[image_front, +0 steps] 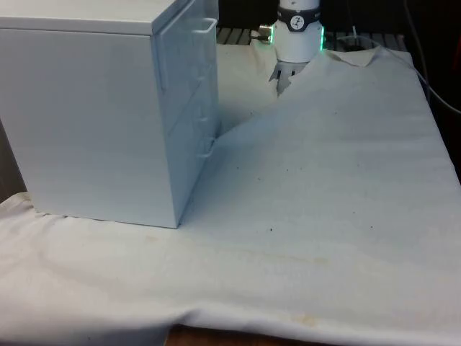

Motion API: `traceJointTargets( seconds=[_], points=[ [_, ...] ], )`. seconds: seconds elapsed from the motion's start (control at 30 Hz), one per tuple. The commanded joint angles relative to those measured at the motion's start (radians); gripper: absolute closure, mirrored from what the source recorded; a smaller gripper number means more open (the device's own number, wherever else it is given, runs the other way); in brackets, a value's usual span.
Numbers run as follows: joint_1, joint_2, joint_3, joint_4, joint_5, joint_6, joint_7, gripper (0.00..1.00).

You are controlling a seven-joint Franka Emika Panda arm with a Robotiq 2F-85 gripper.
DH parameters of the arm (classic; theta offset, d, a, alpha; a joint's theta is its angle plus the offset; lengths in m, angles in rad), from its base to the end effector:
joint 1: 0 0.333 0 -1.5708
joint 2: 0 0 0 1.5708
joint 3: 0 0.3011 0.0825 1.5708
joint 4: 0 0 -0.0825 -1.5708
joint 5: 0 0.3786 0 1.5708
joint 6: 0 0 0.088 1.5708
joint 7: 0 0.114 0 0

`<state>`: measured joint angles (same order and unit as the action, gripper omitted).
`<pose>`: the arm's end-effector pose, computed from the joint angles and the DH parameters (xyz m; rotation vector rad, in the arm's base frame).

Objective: Open the drawer, then close it.

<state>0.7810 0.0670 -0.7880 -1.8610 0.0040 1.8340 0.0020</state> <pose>0.5605 0.0032 0.4620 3.0959 -0.0168 -0.1151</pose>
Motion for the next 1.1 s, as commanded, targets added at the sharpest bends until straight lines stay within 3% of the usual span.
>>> traceJointTargets(
  seconds=[0.0,0.4,0.67,0.7,0.93,0.97,1.07],
  points=[
    [-0.004,0.017,-0.001,0.014,0.009,-0.017,-0.007,0.00],
    [-0.003,0.037,-0.003,0.020,0.000,0.008,-0.001,0.00],
    [-0.002,0.042,-0.004,0.002,0.001,0.078,0.001,0.00],
    [-0.004,0.051,-0.004,0.013,0.002,0.055,-0.002,0.00],
    [0.002,0.018,-0.001,-0.044,-0.014,0.150,0.006,0.00],
    [-0.003,0.030,-0.001,-0.031,-0.002,0.123,-0.002,0.00],
    [0.001,0.006,0.003,-0.070,-0.023,0.189,0.004,0.00]
  ],
)
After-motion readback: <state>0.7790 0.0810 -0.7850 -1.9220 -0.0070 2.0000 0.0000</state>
